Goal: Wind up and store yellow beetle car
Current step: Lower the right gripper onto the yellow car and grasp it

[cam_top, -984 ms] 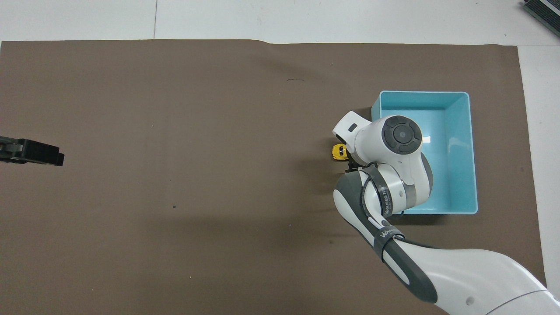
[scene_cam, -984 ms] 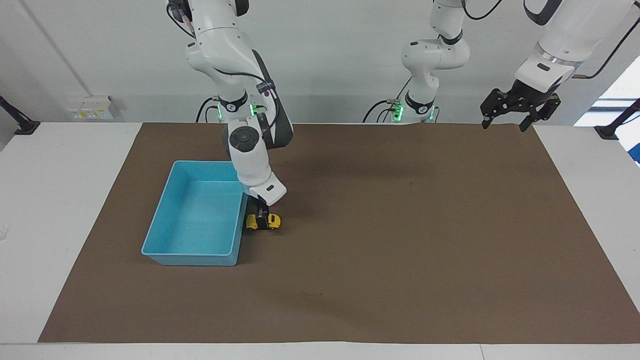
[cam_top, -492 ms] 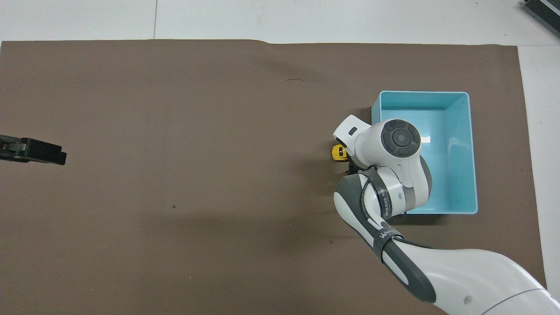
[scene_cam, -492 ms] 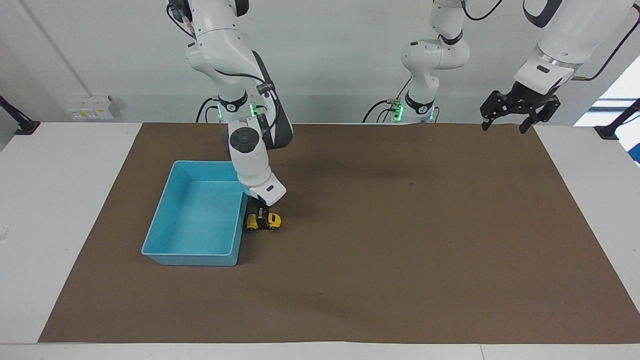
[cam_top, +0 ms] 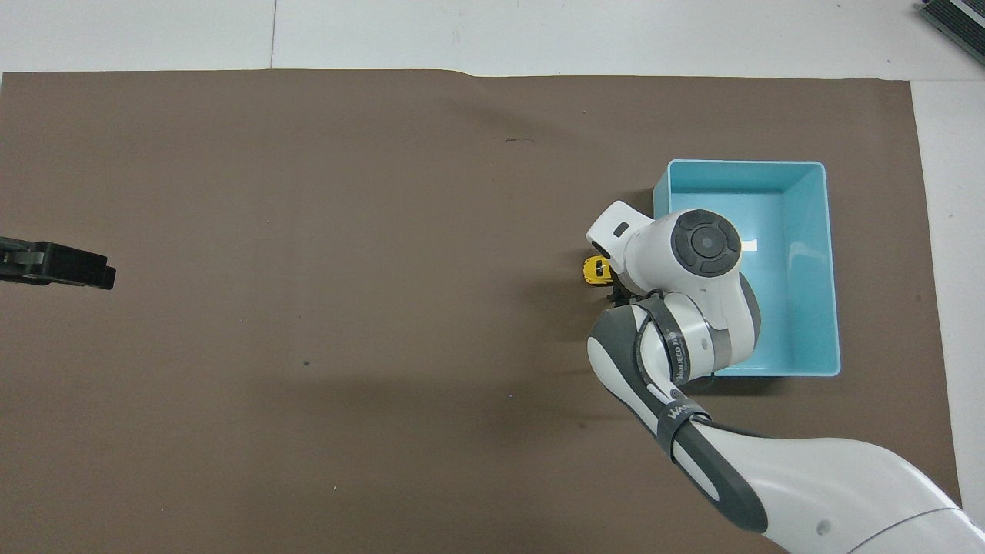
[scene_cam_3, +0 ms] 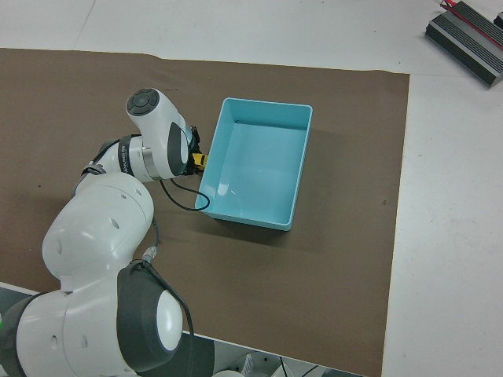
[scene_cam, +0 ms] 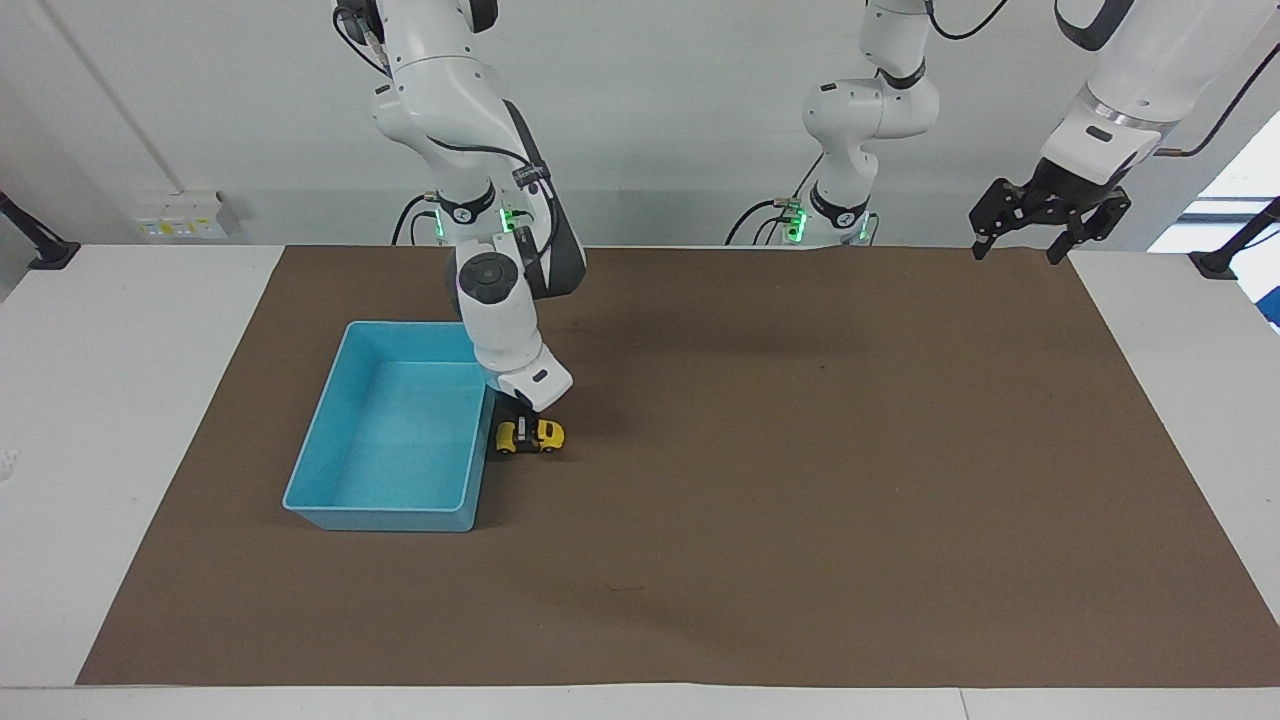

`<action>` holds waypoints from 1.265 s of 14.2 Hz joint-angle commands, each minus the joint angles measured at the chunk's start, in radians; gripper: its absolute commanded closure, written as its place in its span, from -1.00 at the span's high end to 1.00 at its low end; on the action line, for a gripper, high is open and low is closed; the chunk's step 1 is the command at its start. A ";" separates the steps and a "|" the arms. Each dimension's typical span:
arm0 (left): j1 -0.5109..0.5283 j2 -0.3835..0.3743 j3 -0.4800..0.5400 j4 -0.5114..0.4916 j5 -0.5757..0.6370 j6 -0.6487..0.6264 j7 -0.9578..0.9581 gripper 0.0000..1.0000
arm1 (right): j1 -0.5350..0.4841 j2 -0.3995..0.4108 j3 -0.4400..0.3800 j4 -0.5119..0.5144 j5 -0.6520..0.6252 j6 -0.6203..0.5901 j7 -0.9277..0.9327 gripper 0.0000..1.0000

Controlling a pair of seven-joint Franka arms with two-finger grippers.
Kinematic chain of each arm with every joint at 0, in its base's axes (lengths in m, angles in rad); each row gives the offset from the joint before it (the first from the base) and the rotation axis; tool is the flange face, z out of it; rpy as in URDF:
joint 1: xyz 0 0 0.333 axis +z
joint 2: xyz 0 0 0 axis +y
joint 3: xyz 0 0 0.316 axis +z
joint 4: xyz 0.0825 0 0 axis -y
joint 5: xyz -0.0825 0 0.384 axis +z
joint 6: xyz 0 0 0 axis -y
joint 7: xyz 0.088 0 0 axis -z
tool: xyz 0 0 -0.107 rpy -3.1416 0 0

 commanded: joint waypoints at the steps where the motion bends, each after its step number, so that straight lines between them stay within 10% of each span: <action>1: 0.016 -0.016 -0.008 -0.011 -0.011 0.007 0.011 1.00 | 0.018 0.006 -0.003 0.035 -0.018 -0.049 -0.016 -0.52; 18: 0.017 -0.016 -0.008 -0.011 -0.011 0.007 0.011 1.00 | 0.007 -0.124 -0.010 0.210 -0.034 -0.390 0.033 -0.58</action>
